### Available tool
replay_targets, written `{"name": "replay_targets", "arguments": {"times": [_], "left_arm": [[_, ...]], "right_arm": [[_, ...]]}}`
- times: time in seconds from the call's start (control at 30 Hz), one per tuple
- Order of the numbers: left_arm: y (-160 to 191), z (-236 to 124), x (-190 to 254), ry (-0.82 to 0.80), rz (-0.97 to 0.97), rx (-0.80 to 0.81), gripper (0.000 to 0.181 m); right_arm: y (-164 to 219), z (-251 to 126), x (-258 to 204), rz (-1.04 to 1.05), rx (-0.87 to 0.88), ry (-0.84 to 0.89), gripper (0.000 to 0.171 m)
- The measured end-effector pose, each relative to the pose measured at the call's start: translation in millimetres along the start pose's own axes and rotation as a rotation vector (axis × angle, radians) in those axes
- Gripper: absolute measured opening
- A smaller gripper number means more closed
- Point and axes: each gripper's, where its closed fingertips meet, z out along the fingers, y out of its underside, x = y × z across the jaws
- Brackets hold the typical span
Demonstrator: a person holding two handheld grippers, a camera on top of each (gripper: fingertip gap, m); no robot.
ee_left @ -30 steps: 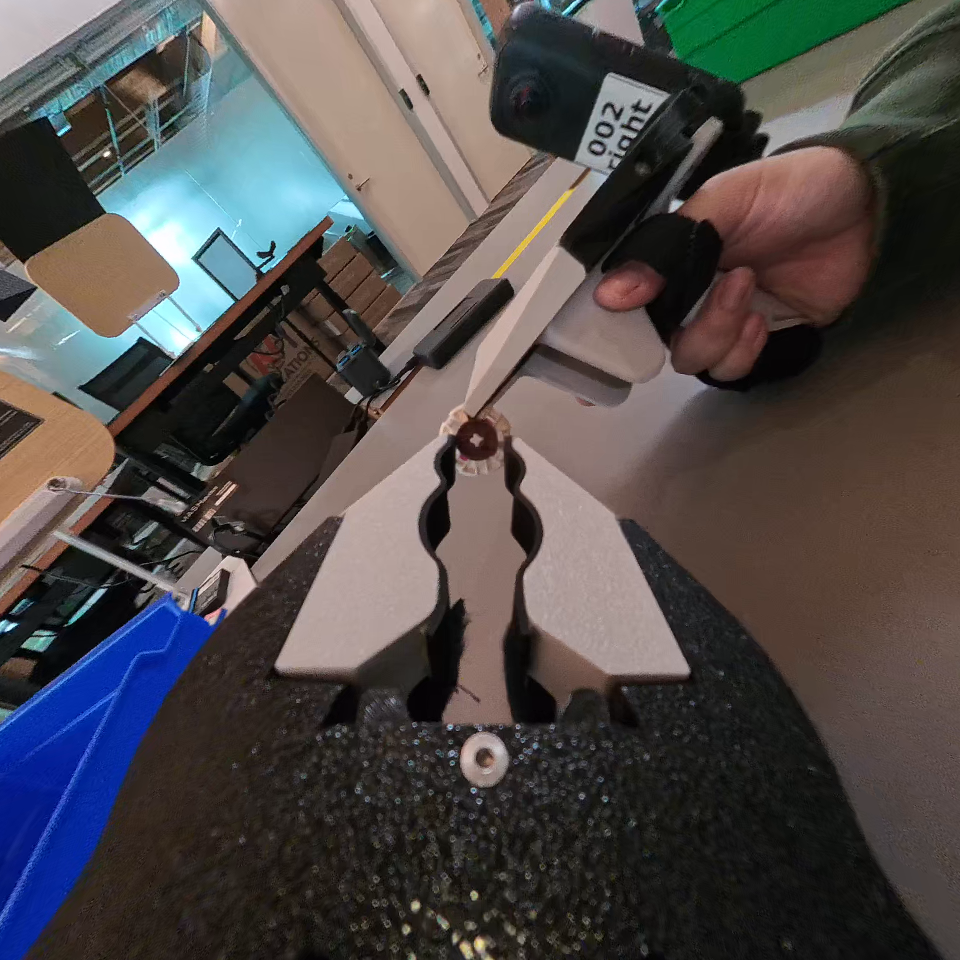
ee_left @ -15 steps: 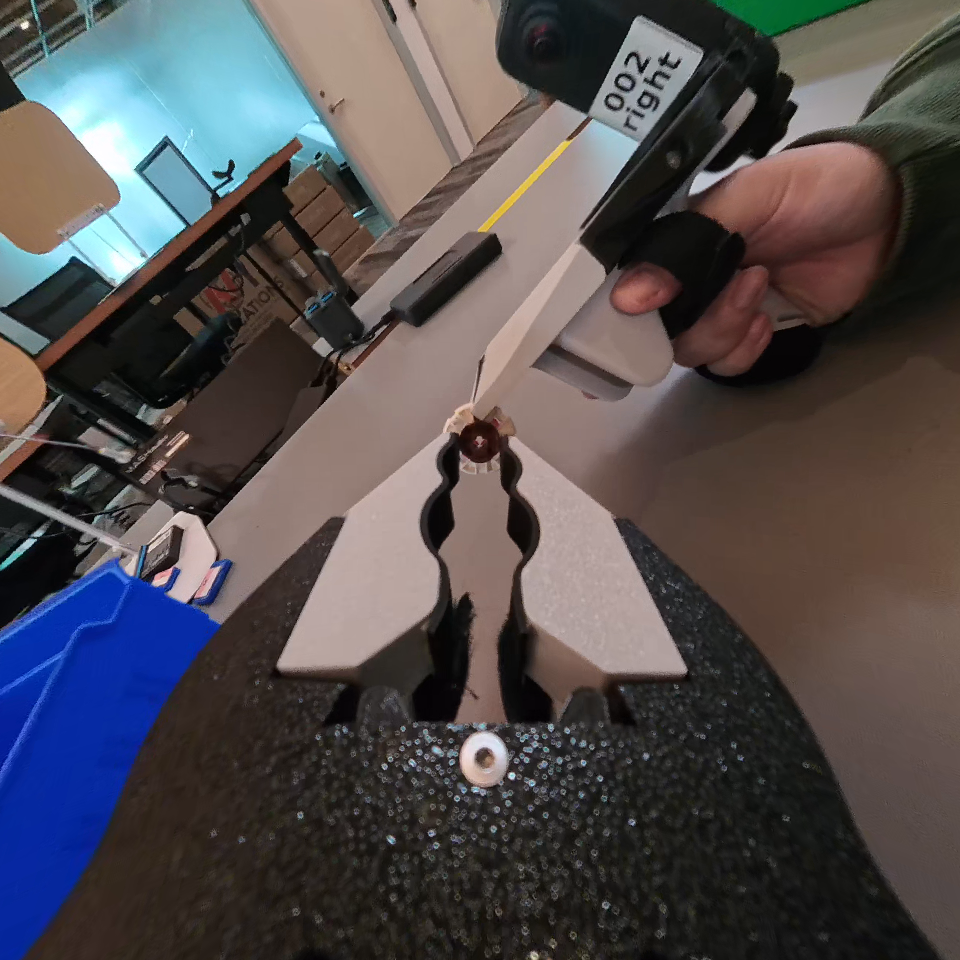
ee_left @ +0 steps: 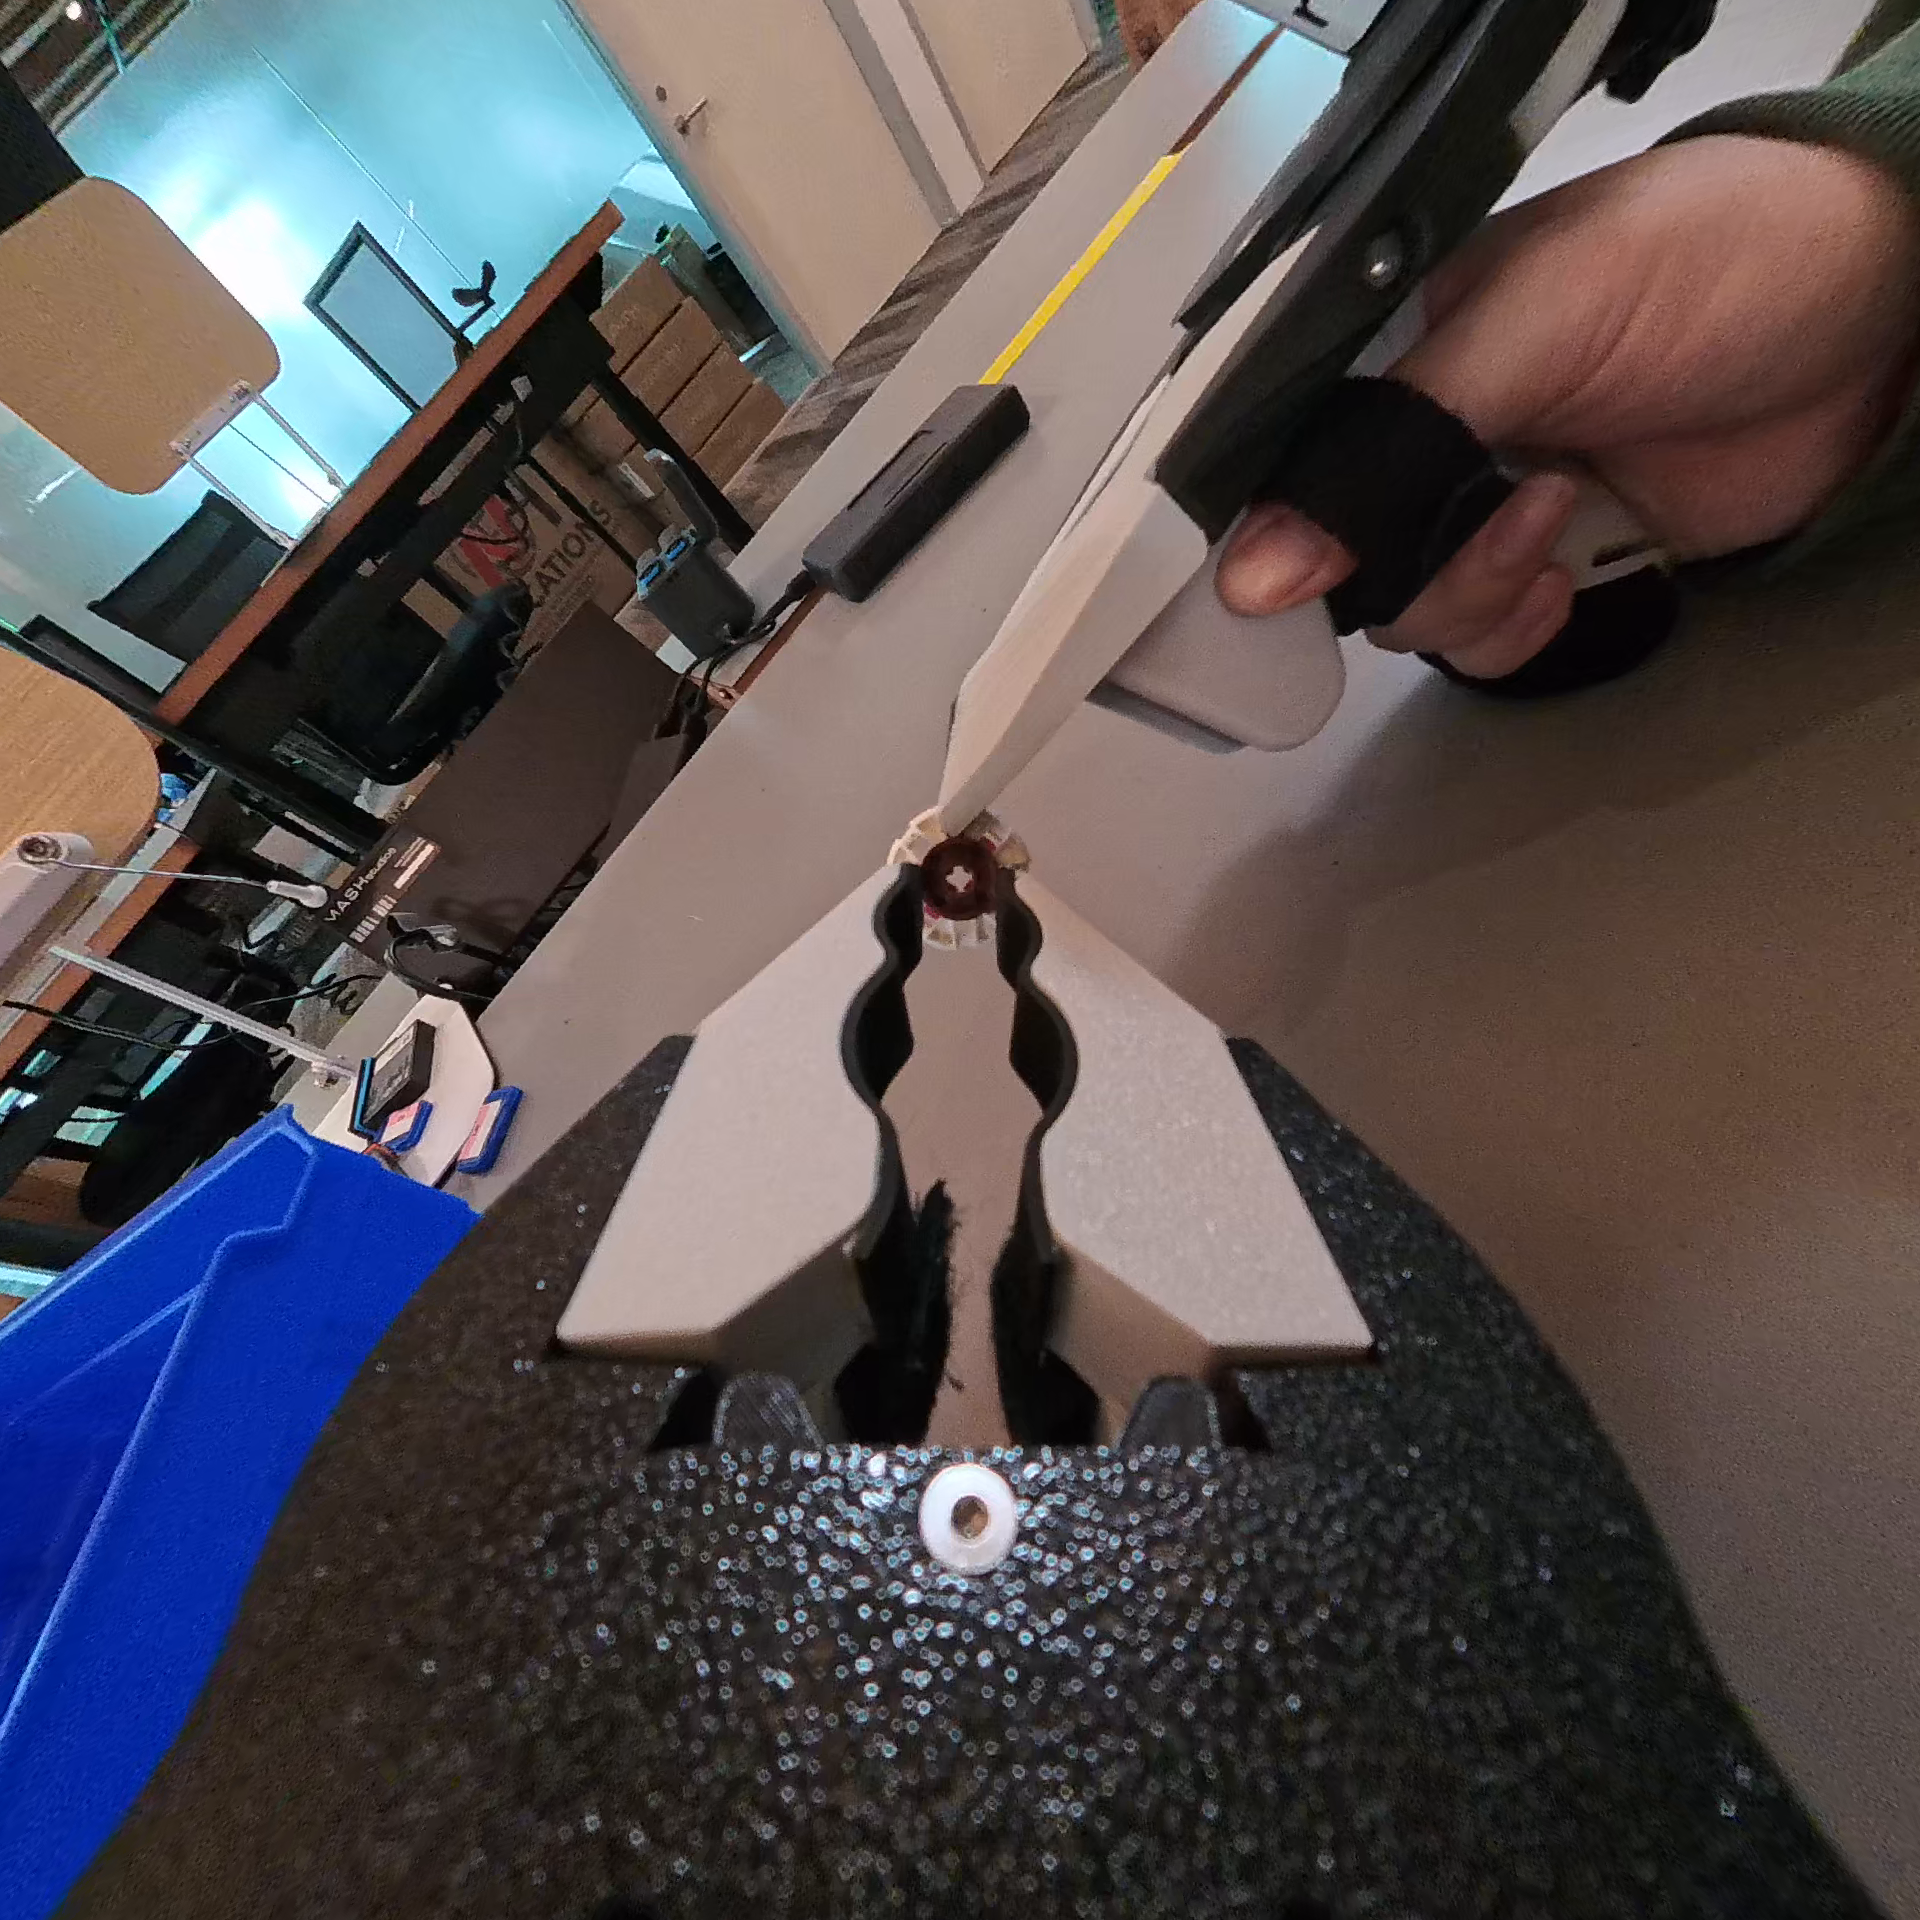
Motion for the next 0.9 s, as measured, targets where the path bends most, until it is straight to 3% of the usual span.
{"name": "replay_targets", "arguments": {"times": [0.2,0.23,0.27,0.37,0.5,0.6,0.63,0.77,0.9], "left_arm": [[-1,-2,2,0.006,-0.002,0.025,0.011],[-1,-19,5,0.012,0.008,0.062,0.0],[-16,-27,-2,-0.025,-0.003,0.144,0.0],[-20,-29,-16,-0.041,-0.084,0.152,0.0],[-6,-19,-14,0.052,-0.241,0.112,0.0],[-5,-12,-5,0.124,-0.302,0.097,0.0],[-6,-16,-7,0.138,-0.334,0.114,0.008],[-34,-37,-13,0.229,-0.477,0.356,0.018],[-43,-49,-19,0.42,-0.762,0.503,0.025]], "right_arm": [[2,0,6,0.016,-0.019,0.027,0.0],[3,-1,15,0.043,-0.03,0.066,0.0],[2,-4,21,0.076,-0.023,0.065,0.0],[-3,-8,27,0.111,0.005,0.057,0.0],[-13,-11,12,0.004,0.075,0.012,0.0],[-25,-15,-3,-0.299,0.146,0.043,0.0],[-26,-15,-8,-0.445,0.15,0.077,0.0],[-29,-16,-20,-0.925,0.147,0.267,0.001],[-26,-15,-28,-1.311,0.108,0.407,0.001]]}}
